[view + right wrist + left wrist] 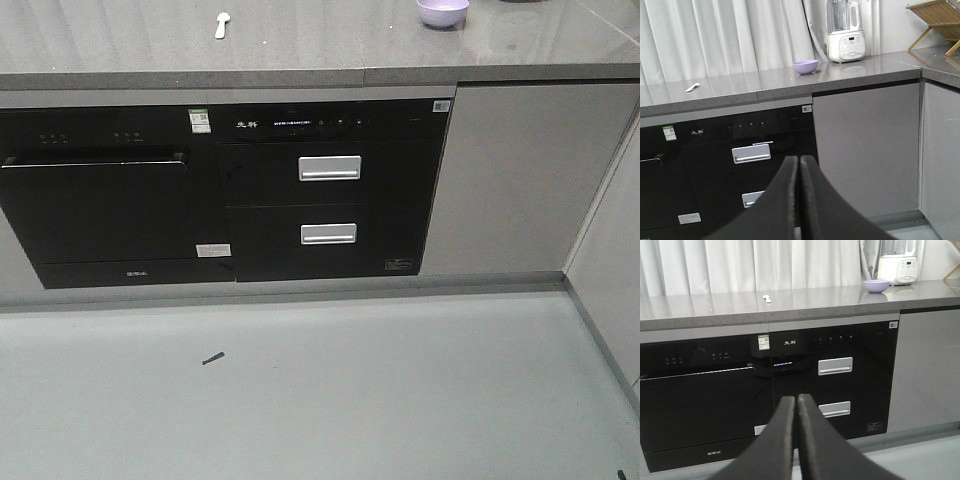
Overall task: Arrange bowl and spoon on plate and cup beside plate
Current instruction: 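Continue driving toward the counter holding the spoon and lavender bowl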
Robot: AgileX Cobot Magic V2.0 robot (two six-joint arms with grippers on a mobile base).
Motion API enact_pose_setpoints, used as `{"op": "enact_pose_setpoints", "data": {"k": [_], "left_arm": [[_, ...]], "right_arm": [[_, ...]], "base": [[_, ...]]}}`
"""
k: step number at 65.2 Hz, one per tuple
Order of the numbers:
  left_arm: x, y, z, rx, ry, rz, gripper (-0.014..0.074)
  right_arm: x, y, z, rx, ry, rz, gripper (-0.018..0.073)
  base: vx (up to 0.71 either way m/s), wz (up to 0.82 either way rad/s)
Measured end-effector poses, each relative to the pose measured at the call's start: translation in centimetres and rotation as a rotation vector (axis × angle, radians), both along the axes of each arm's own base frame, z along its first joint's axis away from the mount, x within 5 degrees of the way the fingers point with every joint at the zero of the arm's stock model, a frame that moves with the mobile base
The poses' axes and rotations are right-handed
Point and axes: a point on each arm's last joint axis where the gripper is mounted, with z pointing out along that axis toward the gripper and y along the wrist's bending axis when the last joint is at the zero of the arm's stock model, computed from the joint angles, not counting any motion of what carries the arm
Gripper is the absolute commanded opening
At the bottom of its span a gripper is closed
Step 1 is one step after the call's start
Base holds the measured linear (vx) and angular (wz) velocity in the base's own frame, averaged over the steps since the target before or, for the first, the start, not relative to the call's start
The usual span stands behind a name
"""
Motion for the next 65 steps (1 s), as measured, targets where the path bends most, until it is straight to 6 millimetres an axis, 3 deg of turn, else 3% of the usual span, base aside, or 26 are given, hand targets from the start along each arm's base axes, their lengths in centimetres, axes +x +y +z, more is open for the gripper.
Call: {"op": "enact_pose_setpoints", "data": {"k": [65], "left_arm": [[0.0,0.0,0.0,0.0,0.0,0.0,-0.0006]], "right_arm": [[0.0,0.0,0.0,0.0,0.0,0.0,-0.0005]], "base": [[0.05,-0.01]]}}
